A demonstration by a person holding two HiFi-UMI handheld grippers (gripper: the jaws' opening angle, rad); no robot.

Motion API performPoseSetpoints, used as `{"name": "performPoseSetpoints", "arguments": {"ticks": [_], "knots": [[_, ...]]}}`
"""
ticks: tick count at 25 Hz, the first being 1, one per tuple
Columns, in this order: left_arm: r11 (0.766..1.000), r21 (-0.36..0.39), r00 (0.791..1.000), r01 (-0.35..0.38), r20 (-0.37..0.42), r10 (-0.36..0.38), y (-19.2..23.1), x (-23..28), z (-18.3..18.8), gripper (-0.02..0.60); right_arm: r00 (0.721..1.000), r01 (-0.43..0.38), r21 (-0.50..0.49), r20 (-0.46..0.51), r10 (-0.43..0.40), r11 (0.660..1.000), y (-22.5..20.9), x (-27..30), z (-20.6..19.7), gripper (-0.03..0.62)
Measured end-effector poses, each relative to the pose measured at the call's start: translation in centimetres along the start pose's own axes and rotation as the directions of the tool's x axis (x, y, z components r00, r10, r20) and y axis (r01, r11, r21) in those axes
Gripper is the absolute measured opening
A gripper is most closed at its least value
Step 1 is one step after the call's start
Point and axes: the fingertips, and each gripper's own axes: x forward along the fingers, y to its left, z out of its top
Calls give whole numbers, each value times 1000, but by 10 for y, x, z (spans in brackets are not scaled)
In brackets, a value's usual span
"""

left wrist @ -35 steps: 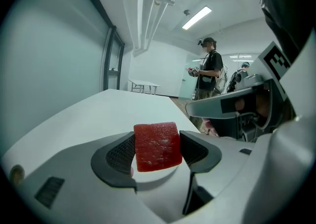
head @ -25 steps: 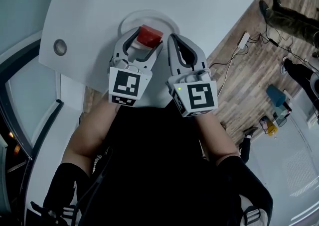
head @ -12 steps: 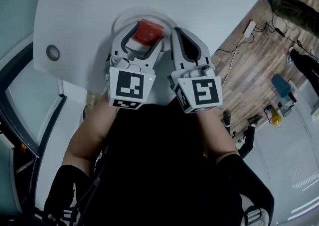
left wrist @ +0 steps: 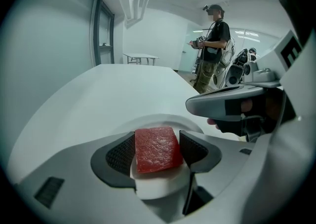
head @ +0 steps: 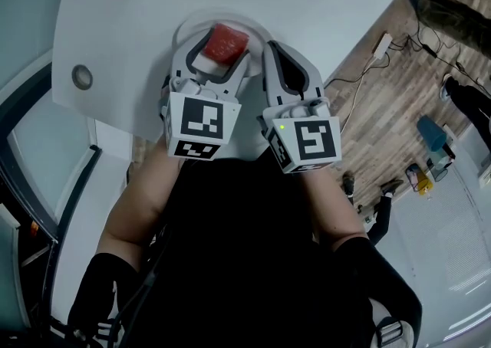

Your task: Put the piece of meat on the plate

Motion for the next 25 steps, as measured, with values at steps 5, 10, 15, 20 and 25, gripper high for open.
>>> {"name": "performPoseSetpoints", "arguments": {"ticks": [5, 10, 15, 20, 25], "knots": [[1000, 10, 998, -16, 64, 15, 4, -19, 12, 282, 999, 20, -27, 35, -19, 999, 7, -12, 11, 3], [999, -12, 979, -31, 202, 33, -5, -61, 33, 282, 996, 6, -68, 91, 1, 998, 34, -33, 33, 3], [994, -14, 920, -106, 378, 103, -17, -121, 62, 162, 984, -8, -148, 176, 35, 989, 74, -78, 61, 3], [989, -11, 863, -144, 489, 132, -29, -179, 62, 4, 967, -9, -242, 244, 70, 970, 119, -120, 69, 3], [990, -5, 818, -139, 564, 118, -47, -226, 61, 3, 950, 7, -283, 302, 82, 959, 148, -156, 70, 3]]}}
